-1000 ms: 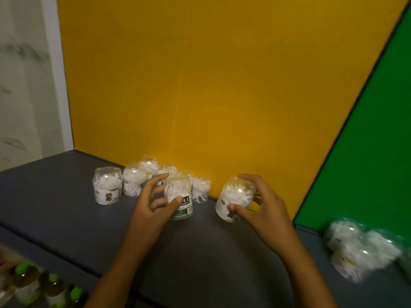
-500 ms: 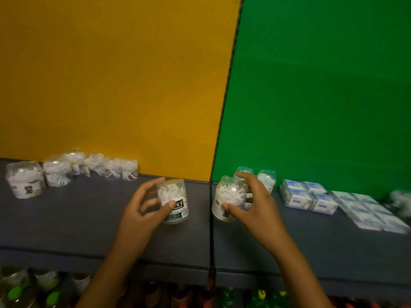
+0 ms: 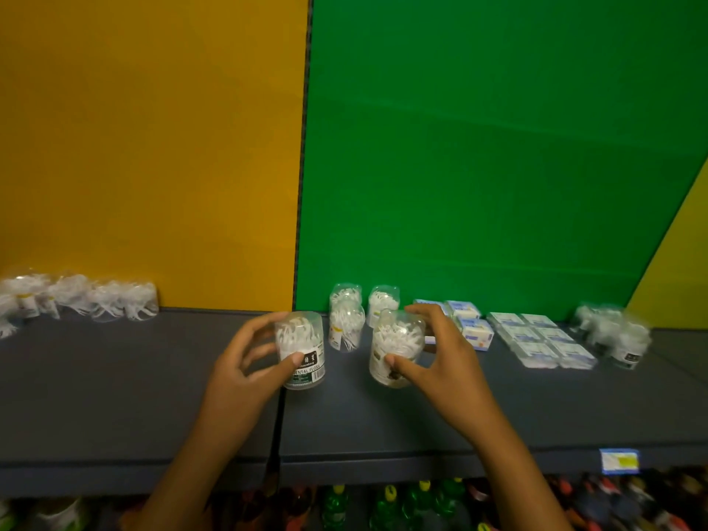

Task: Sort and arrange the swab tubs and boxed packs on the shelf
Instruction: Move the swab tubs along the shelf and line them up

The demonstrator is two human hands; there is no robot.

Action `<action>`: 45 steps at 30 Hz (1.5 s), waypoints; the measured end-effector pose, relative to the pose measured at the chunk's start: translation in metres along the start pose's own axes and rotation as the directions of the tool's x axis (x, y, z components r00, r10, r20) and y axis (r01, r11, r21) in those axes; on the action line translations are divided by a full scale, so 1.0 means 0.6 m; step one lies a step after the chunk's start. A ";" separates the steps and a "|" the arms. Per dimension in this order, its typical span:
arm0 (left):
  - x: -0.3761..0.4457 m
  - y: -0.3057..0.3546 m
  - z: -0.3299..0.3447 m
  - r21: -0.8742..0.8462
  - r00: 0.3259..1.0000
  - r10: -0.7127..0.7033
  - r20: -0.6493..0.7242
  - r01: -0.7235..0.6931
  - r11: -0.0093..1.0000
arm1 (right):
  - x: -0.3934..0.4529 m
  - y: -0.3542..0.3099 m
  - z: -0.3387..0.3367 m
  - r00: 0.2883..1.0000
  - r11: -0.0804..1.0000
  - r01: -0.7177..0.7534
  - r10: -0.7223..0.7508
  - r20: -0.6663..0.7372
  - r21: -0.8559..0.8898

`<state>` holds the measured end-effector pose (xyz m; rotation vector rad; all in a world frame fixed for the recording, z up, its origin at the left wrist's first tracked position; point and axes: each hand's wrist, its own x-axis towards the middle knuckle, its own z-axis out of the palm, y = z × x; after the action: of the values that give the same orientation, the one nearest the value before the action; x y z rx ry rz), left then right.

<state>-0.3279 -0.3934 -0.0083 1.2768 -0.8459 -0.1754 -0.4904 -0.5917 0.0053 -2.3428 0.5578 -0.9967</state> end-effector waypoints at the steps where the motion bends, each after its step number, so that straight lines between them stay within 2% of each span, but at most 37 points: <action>1: 0.006 -0.001 0.004 0.002 1.000 0.009 0.005 -0.009 1.000 | 0.005 0.007 0.001 1.000 1.000 -0.002 0.002 0.000 -0.003; 19: 0.194 -0.128 0.065 -0.042 1.000 -0.016 0.021 0.017 0.999 | 0.181 0.147 0.059 0.995 0.991 -0.075 0.082 0.062 -0.115; 23: 0.215 -0.147 0.077 -0.032 0.999 -0.037 0.019 0.037 0.999 | 0.196 0.174 0.093 0.985 0.988 -0.093 0.110 0.131 -0.127; 31: 0.241 -0.158 0.087 -0.021 1.000 -0.025 0.019 0.026 0.999 | 0.198 0.204 0.119 0.980 0.986 -0.071 0.097 0.176 -0.150; 39: 0.228 -0.125 0.118 0.010 0.999 0.030 0.044 -0.030 0.999 | 0.188 0.197 0.074 0.974 0.988 -0.029 0.062 0.219 -0.149; 45: 0.191 -0.094 0.174 -0.001 0.997 0.063 0.043 -0.063 0.998 | 0.155 0.212 -0.035 0.988 0.956 0.003 0.042 0.148 -0.294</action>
<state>-0.2965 -0.5553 -0.0017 1.2490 -0.9218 -0.1532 -0.4672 -0.7480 -0.0107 -2.6413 0.7078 -0.7571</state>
